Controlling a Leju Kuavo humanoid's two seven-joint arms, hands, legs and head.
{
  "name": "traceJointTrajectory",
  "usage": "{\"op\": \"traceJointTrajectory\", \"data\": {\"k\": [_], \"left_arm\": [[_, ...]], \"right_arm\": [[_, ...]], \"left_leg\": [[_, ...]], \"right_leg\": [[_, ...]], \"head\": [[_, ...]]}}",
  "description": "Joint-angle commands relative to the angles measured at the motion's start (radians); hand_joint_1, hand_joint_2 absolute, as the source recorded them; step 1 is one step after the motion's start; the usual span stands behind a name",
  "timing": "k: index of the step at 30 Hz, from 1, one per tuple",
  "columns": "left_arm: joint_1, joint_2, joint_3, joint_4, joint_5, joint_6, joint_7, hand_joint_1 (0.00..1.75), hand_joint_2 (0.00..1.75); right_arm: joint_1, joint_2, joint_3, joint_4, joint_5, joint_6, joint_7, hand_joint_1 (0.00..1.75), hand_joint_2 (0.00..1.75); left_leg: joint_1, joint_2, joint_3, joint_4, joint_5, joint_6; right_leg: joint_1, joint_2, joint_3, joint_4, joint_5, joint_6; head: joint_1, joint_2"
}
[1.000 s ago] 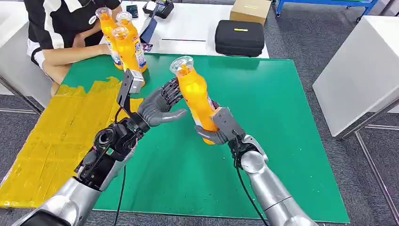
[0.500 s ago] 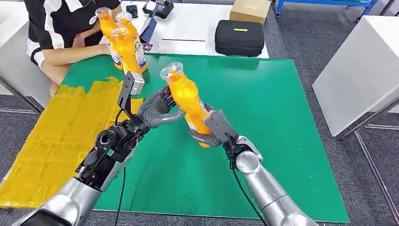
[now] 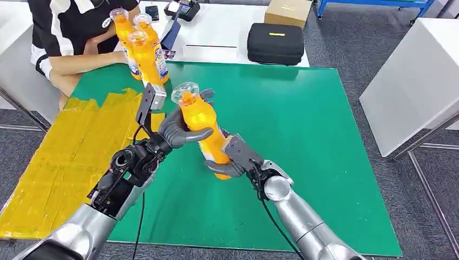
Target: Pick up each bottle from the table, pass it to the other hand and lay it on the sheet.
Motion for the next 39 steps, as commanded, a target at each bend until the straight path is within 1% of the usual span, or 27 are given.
{"op": "traceJointTrajectory", "data": {"k": [1, 2, 3, 4, 7, 9, 10, 12, 13, 17, 18, 21, 22, 23, 24, 25, 26, 28, 29, 30, 31, 32, 33, 35, 36, 37, 39], "left_arm": [[-0.049, -0.002, -0.007, 0.076, 0.002, 0.001, -0.001, 0.00, 1.75], [-0.049, -0.001, -0.006, 0.076, 0.002, 0.002, -0.003, 0.12, 1.75], [-0.046, 0.001, 0.001, 0.073, -0.005, 0.013, -0.014, 1.43, 1.75], [-0.045, 0.002, 0.002, 0.071, -0.005, 0.013, -0.016, 1.75, 1.75], [-0.044, 0.007, 0.009, 0.064, -0.011, 0.020, -0.020, 1.75, 1.75], [-0.042, 0.016, 0.003, 0.057, -0.023, 0.003, -0.038, 1.75, 1.75], [-0.041, 0.017, 0.007, 0.057, -0.030, 0.003, -0.044, 1.75, 1.75], [-0.041, 0.018, 0.009, 0.056, -0.033, 0.004, -0.045, 1.75, 1.75], [-0.038, 0.017, 0.012, 0.052, -0.037, 0.008, -0.044, 1.75, 1.75], [-0.032, 0.022, 0.019, 0.046, -0.044, 0.000, -0.045, 1.75, 1.75], [-0.024, 0.025, 0.020, 0.042, -0.049, -0.005, -0.049, 1.75, 1.75], [-0.006, 0.034, 0.025, 0.027, -0.063, -0.004, -0.058, 1.75, 1.75], [-0.003, 0.035, 0.025, 0.026, -0.064, -0.005, -0.059, 1.75, 1.75], [-0.003, 0.035, 0.025, 0.026, -0.064, -0.005, -0.059, 1.75, 1.75], [-0.003, 0.035, 0.025, 0.026, -0.064, -0.005, -0.059, 1.75, 1.75], [0.001, 0.035, 0.029, 0.021, -0.066, -0.002, -0.061, 1.75, 1.75], [0.008, 0.039, 0.032, 0.014, -0.074, 0.003, -0.060, 1.75, 1.75], [0.024, 0.050, 0.038, 0.002, -0.118, 0.030, -0.062, 1.75, 1.75], [0.026, 0.053, 0.044, 0.001, -0.140, 0.047, -0.067, 1.75, 1.75], [0.027, 0.054, 0.046, 0.002, -0.144, 0.049, -0.069, 1.75, 1.75], [0.026, 0.055, 0.047, 0.002, -0.145, 0.048, -0.069, 1.75, 1.75], [0.021, 0.054, 0.055, 0.007, -0.168, 0.060, -0.070, 1.75, 1.75], [0.014, 0.057, 0.054, 0.011, -0.190, 0.063, -0.070, 1.75, 1.75], [-0.003, 0.061, 0.054, 0.025, -0.262, 0.103, -0.077, 1.75, 1.75], [-0.012, 0.071, 0.052, 0.030, -0.322, 0.133, -0.080, 1.75, 1.75], [-0.019, 0.081, 0.047, 0.034, -0.387, 0.181, -0.089, 1.75, 1.75], [-0.028, 0.087, 0.065, 0.041, -0.441, 0.208, -0.091, 1.75, 1.75]], "right_arm": [[-0.059, 0.010, 0.063, 0.060, -0.002, 0.008, 0.000, 1.75, 1.75], [-0.060, 0.010, 0.065, 0.060, 0.003, -0.001, 0.004, 1.75, 1.75], [-0.060, 0.011, 0.063, 0.060, 0.000, -0.020, 0.011, 1.75, 1.75], [-0.061, 0.009, 0.062, 0.060, -0.001, -0.024, 0.012, 1.75, 1.75], [-0.062, -0.001, 0.052, 0.058, -0.007, -0.035, 0.012, 1.75, 1.75], [-0.058, -0.006, 0.045, 0.048, -0.008, -0.045, 0.012, 1.75, 1.75], [-0.057, -0.011, 0.045, 0.039, 0.002, -0.059, 0.016, 1.75, 1.75], [-0.058, -0.018, 0.039, 0.035, 0.003, -0.063, 0.016, 1.75, 1.75], [-0.054, -0.021, 0.032, 0.026, 0.005, -0.071, 0.019, 1.75, 1.75], [-0.042, -0.029, 0.023, 0.007, 0.030, -0.097, 0.030, 1.75, 1.75], [-0.032, -0.032, 0.018, 0.000, 0.031, -0.101, 0.029, 1.75, 1.75], [-0.011, -0.037, 0.012, -0.021, 0.035, -0.116, 0.019, 1.75, 1.75], [-0.008, -0.038, 0.012, -0.024, 0.036, -0.117, 0.018, 1.75, 1.75], [-0.008, -0.038, 0.012, -0.024, 0.036, -0.117, 0.018, 1.75, 1.75], [-0.008, -0.038, 0.012, -0.024, 0.036, -0.117, 0.018, 1.75, 1.75], [-0.002, -0.036, 0.010, -0.034, 0.036, -0.119, 0.017, 1.75, 1.75], [0.012, -0.035, 0.002, -0.056, 0.040, -0.134, 0.010, 1.75, 1.75], [0.053, -0.029, -0.017, -0.126, 0.064, -0.178, 0.010, 1.71, 1.75], [0.074, -0.028, -0.031, -0.164, 0.063, -0.183, 0.011, 1.33, 1.75], [0.081, -0.028, -0.035, -0.178, 0.063, -0.184, 0.013, 1.33, 1.75], [0.085, -0.029, -0.037, -0.184, 0.063, -0.185, 0.016, 0.30, 1.75], [0.105, -0.029, -0.055, -0.226, 0.063, -0.200, 0.023, 0.00, 1.75], [0.116, -0.033, -0.062, -0.253, 0.064, -0.200, 0.023, 0.00, 1.75], [0.140, -0.046, -0.078, -0.312, 0.060, -0.201, 0.033, 0.00, 1.75], [0.154, -0.058, -0.082, -0.350, 0.059, -0.201, 0.042, 0.00, 1.75], [0.166, -0.065, -0.087, -0.377, 0.055, -0.198, 0.049, 0.00, 1.75], [0.192, -0.075, -0.096, -0.430, 0.053, -0.190, 0.065, 0.00, 1.75]], "left_leg": [[0.001, 0.000, 0.010, 0.003, -0.006, 0.001], [0.001, 0.001, 0.012, 0.004, -0.008, 0.001], [0.000, 0.001, 0.003, 0.001, -0.002, 0.000], [0.000, 0.001, 0.006, 0.002, -0.004, 0.000], [0.000, 0.000, 0.005, 0.001, -0.003, 0.000], [0.000, 0.001, 0.008, 0.002, -0.005, 0.001], [0.000, 0.001, 0.005, 0.001, -0.003, 0.000], [0.001, 0.001, 0.008, 0.002, -0.005, 0.000], [0.000, 0.000, 0.004, 0.001, -0.002, 0.000], [0.000, 0.000, 0.006, 0.002, -0.004, 0.001], [0.000, 0.000, 0.004, 0.000, -0.002, 0.001], [0.000, 0.000, 0.007, 0.001, -0.004, 0.001], [0.000, 0.000, 0.005, 0.000, -0.002, 0.000], [0.000, 0.000, 0.010, 0.001, -0.005, 0.001], [0.000, 0.000, 0.006, 0.000, -0.003, 0.000], [0.000, 0.000, 0.008, 0.001, -0.004, 0.000], [0.000, 0.000, 0.005, 0.000, -0.002, 0.000], [0.000, 0.001, 0.010, 0.001, -0.005, 0.000], [0.000, 0.000, 0.006, 0.000, -0.003, 0.000], [0.000, 0.000, 0.007, 0.000, -0.004, 0.000], [0.000, 0.000, 0.005, 0.000, -0.002, 0.000], [0.000, 0.000, 0.007, 0.000, -0.004, 0.000], [0.000, 0.000, 0.004, 0.000, -0.002, 0.000], [0.000, 0.001, 0.007, 0.001, -0.005, 0.000], [0.000, 0.000, 0.004, 0.000, -0.003, 0.000], [0.000, -0.002, 0.005, 0.001, -0.004, 0.000], [0.000, 0.000, 0.004, 0.001, -0.003, 0.000]], "right_leg": [[0.001, 0.003, 0.009, 0.003, -0.005, -0.010], [0.001, 0.003, 0.010, 0.004, -0.007, -0.011], [0.001, 0.002, 0.003, 0.000, -0.001, -0.004], [0.001, 0.003, 0.005, 0.002, -0.003, -0.006], [0.001, 0.002, 0.004, 0.001, -0.002, -0.005], [0.001, 0.003, 0.007, 0.002, -0.004, -0.008], [0.000, 0.002, 0.004, 0.001, -0.002, -0.005], [0.001, 0.003, 0.007, 0.002, -0.004, -0.008], [0.001, 0.001, 0.004, 0.001, -0.002, -0.005], [0.001, 0.002, 0.006, 0.001, -0.003, -0.007], [0.000, 0.001, 0.003, 0.000, -0.002, -0.004], [0.001, 0.001, 0.007, 0.000, -0.003, -0.006], [0.001, 0.001, 0.005, 0.000, -0.002, -0.005], [0.001, 0.002, 0.010, 0.001, -0.005, -0.008], [0.001, 0.001, 0.005, 0.000, -0.002, -0.005], [0.001, 0.002, 0.007, 0.001, -0.003, -0.007], [0.000, 0.001, 0.004, 0.000, -0.002, -0.004], [0.001, 0.003, 0.009, 0.001, -0.005, -0.008], [0.001, 0.002, 0.005, 0.000, -0.003, -0.006], [0.001, 0.002, 0.006, 0.000, -0.003, -0.006], [0.000, 0.001, 0.004, 0.000, -0.002, -0.005], [0.001, 0.001, 0.006, 0.001, -0.003, -0.006], [0.000, 0.001, 0.003, 0.000, -0.002, -0.004], [0.001, 0.003, 0.006, 0.002, -0.004, -0.007], [0.001, 0.001, 0.004, 0.001, -0.002, -0.005], [0.001, 0.001, 0.005, 0.002, -0.004, -0.007], [0.001, 0.001, 0.003, 0.001, -0.002, -0.006]], "head": [[0.000, 0.000], [0.000, 0.000], [0.000, 0.000], [0.000, 0.000], [0.000, 0.000], [0.000, 0.000], [0.000, 0.000], [0.000, 0.000], [0.000, 0.000], [0.000, 0.000], [0.000, 0.000], [0.000, 0.000], [0.000, 0.000], [0.000, 0.000], [0.000, 0.000], [0.000, 0.000], [0.000, 0.000], [0.000, 0.000], [0.000, 0.000], [0.000, 0.000], [0.000, 0.000], [0.000, 0.000], [0.000, 0.000], [0.000, 0.000], [0.001, 0.000], [0.000, 0.000], [-0.001, 0.000]]}}
